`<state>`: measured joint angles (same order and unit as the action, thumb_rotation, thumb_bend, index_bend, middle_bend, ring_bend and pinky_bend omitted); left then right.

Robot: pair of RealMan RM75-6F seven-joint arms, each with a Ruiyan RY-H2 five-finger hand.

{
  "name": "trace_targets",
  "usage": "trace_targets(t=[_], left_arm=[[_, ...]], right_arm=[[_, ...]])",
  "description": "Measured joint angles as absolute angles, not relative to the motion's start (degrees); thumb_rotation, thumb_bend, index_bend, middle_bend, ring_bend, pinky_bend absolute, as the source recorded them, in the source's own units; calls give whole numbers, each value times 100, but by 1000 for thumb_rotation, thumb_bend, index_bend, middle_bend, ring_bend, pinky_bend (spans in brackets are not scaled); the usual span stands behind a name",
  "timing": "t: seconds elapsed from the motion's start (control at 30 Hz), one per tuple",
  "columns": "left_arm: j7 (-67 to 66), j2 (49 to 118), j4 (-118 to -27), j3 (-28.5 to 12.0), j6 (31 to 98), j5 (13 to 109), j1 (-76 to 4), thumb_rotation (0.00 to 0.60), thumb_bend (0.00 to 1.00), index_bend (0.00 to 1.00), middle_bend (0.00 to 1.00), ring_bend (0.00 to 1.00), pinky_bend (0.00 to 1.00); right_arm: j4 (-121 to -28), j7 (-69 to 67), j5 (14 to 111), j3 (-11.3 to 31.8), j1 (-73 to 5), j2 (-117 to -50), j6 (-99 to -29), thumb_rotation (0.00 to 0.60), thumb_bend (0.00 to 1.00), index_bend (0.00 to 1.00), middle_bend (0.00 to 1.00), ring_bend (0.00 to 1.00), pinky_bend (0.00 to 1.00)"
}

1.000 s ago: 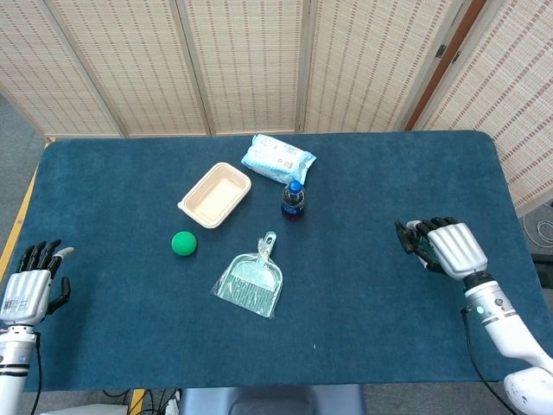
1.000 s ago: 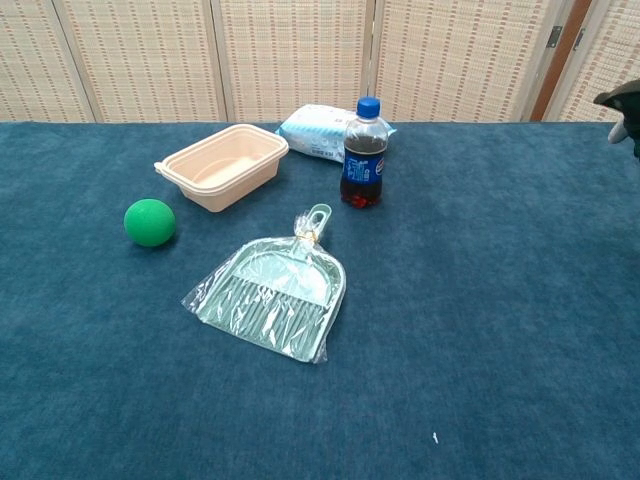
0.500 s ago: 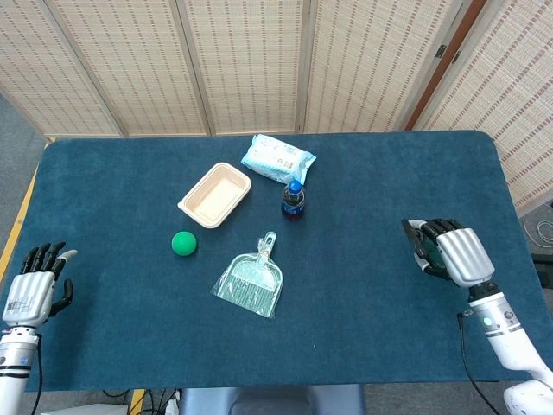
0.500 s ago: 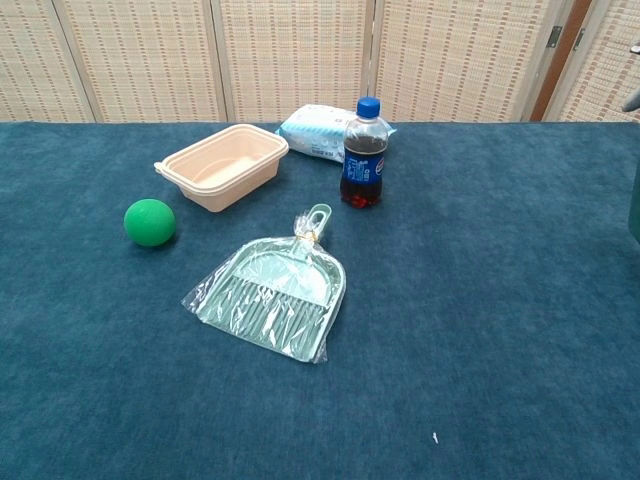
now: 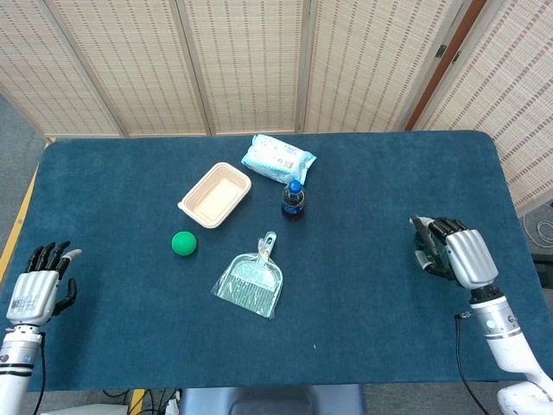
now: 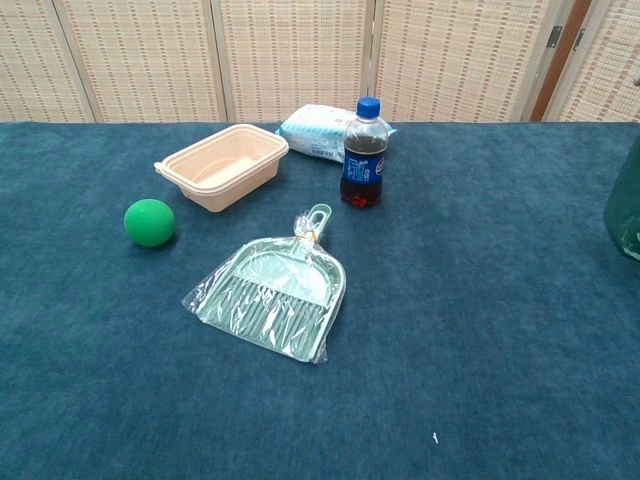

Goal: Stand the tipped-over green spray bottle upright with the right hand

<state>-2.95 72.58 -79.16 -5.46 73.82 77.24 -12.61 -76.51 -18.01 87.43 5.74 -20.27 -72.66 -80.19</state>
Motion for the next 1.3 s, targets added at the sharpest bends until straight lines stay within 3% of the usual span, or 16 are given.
trace_targets(t=[0.53, 1.3], left_arm=[[-291, 7291, -7854, -482, 7232, 7744, -1341, 600, 612, 189, 103, 26, 20], [-360, 7356, -7882, -424, 7126, 7775, -1434, 600, 611, 189, 103, 26, 20]], right_arm=[[-6772, -3479, 8743, 827, -1795, -8125, -8755, 600, 328, 306, 428, 334, 364], [-6200, -4449, 8509, 977, -1492, -8734, -8959, 600, 331, 306, 428, 334, 364]])
